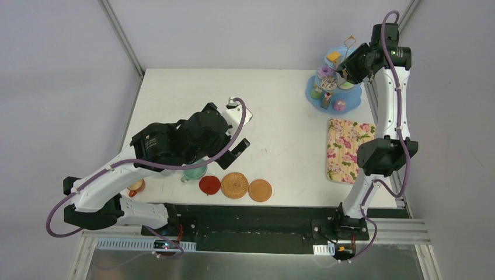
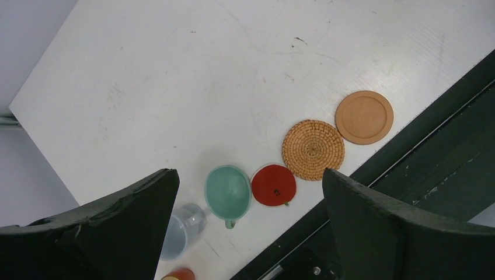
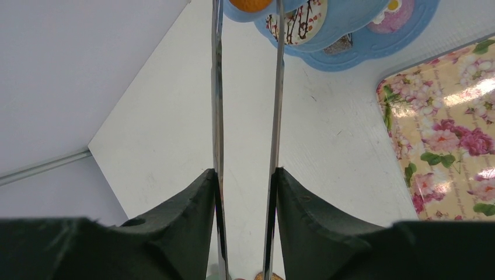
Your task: Serve the afternoon tea
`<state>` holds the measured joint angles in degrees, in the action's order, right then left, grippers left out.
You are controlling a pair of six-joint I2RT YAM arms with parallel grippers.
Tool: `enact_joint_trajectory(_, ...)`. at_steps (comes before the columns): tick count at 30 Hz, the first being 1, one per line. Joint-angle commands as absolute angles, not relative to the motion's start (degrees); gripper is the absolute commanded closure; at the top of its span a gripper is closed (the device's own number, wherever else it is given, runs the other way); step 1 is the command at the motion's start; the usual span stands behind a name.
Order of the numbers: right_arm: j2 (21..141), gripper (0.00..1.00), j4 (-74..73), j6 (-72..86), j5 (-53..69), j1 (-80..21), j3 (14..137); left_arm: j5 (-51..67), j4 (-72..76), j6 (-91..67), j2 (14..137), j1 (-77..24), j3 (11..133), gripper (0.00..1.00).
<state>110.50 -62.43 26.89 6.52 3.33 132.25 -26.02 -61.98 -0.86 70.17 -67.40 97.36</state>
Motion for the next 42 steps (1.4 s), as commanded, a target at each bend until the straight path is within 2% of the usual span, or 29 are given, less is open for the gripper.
enact_joint_trajectory(1, 110.0, 0.57, -62.6, 26.4, 6.9, 3.1, 136.2, -26.7, -62.1, -1.4, 69.0, -66.7, 98.0, 0.0)
enact_joint_trajectory(19, 107.4, 0.55, -66.1, 26.5, 3.2, 3.2, 139.7, -25.6, -61.8, -0.5, 68.5, -66.6, 97.3, 0.0)
enact_joint_trajectory(29, 93.9, 0.6, -66.7, 23.9, -2.1, 7.5, 127.8, -24.4, -60.3, -0.5, 67.9, -66.5, 96.4, 0.0)
enact_joint_trajectory(32, 94.2, 0.62, -65.0, 24.0, -1.0, 9.1, 126.5, -24.0, -60.3, -0.5, 67.7, -66.6, 96.3, 0.0)
enact_joint_trajectory(42, 102.0, 0.62, -62.8, 24.2, 1.5, 9.9, 132.1, -24.7, -60.7, -0.5, 67.2, -66.6, 95.9, 0.0)
